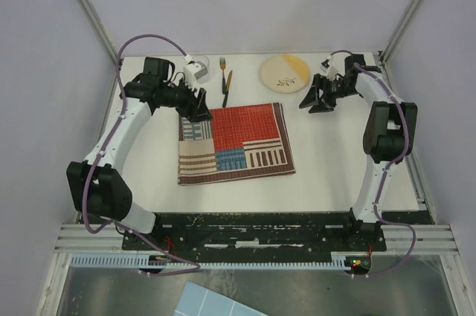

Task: Set the dinner table for one person
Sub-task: Adjust the napkin at the center of the board.

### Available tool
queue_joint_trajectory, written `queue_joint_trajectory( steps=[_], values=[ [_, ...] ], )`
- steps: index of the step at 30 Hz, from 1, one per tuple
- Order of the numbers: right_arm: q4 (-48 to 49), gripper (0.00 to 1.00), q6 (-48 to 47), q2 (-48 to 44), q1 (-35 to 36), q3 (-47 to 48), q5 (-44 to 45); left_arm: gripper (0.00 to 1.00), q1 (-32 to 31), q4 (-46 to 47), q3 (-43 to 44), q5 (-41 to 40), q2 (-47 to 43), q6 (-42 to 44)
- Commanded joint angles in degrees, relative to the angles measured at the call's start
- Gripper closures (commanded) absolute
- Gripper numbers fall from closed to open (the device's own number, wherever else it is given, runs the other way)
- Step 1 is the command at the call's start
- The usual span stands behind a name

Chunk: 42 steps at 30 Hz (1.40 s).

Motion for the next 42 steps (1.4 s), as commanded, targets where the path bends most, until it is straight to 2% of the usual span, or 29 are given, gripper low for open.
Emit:
queue_joint_trajectory(
  steps=[1, 5, 10, 20, 29, 42],
  values=[
    [-4.59, 0.28, -5.64, 1.51, 8.78, 8.35, 5.48, 0.29, 0.34, 9.88, -4.11, -1.92, 1.84, -2.73],
    [-6.92, 0.28, -5.80, 6.46, 12.24, 16.13, 7.12, 0.30, 1.13, 12.99, -5.36, -2.86, 5.04, -3.65],
    [-10.47, 0.28, -5.50, 14.32, 12.91, 26.56, 7.90, 0.30, 2.88, 15.28, -6.85, -3.99, 6.27, -3.23],
    [-10.82, 0.28, -3.99, 21.89, 12.99, 34.81, 9.06, 0.30, 3.95, 18.07, -12.62, -4.79, 4.37, -4.13],
    [-7.19, 0.29, -1.71, 23.27, 13.87, 32.10, 8.18, 0.30, 4.87, 19.32, -15.63, -7.89, 0.89, -3.65],
    [-7.14, 0.30, -0.46, 25.74, 14.84, 33.86, 9.26, 0.30, 6.65, 20.78, -18.25, -13.79, -1.06, -5.82]
  ],
)
